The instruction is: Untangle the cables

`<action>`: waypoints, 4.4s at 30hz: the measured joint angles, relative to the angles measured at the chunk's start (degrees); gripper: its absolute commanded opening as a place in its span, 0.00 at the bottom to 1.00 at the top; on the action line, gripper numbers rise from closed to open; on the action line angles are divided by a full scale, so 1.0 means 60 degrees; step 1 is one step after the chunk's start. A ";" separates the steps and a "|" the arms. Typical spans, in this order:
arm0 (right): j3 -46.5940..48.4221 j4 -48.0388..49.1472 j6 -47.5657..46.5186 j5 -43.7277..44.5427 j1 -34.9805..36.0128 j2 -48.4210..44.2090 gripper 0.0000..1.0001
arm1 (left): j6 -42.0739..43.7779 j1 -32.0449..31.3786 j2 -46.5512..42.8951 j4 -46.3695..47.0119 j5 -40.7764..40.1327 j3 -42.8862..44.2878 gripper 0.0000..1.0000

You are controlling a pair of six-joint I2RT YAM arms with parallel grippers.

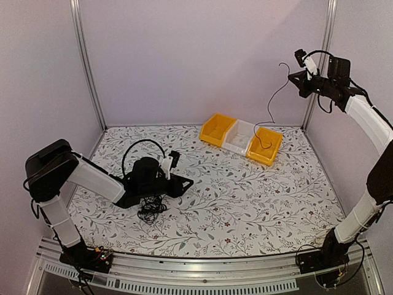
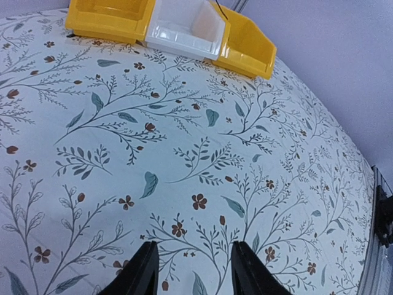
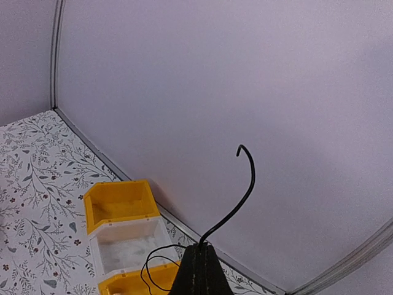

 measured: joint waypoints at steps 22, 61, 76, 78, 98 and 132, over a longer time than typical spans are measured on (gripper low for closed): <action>-0.2284 -0.0007 0.0066 -0.0058 -0.1027 -0.0546 0.00 | -0.0142 -0.0004 0.0761 0.0142 0.0270 0.0091 0.40; 0.0229 -0.1949 0.0714 -0.0918 0.0204 0.1341 0.00 | -0.0291 -0.0004 0.0867 0.0244 0.0463 0.0160 0.40; -0.0903 -0.1537 0.0375 0.0302 0.0127 0.2382 0.00 | -0.0288 -0.0004 0.1009 0.0186 0.0466 0.0248 0.40; -0.0903 -0.1413 0.0353 0.0437 0.0131 0.2503 0.00 | -0.0291 -0.0004 0.1089 0.0189 0.0477 0.0280 0.40; -0.0095 -0.2619 0.0692 0.1402 0.0616 0.5362 0.10 | -0.0321 -0.0004 0.1147 0.0200 0.0634 0.0321 0.40; -0.5439 -0.1195 -0.0576 -0.1963 0.1045 -0.0477 0.50 | -0.0954 0.0368 -0.5067 -0.9253 -0.2845 0.0219 0.28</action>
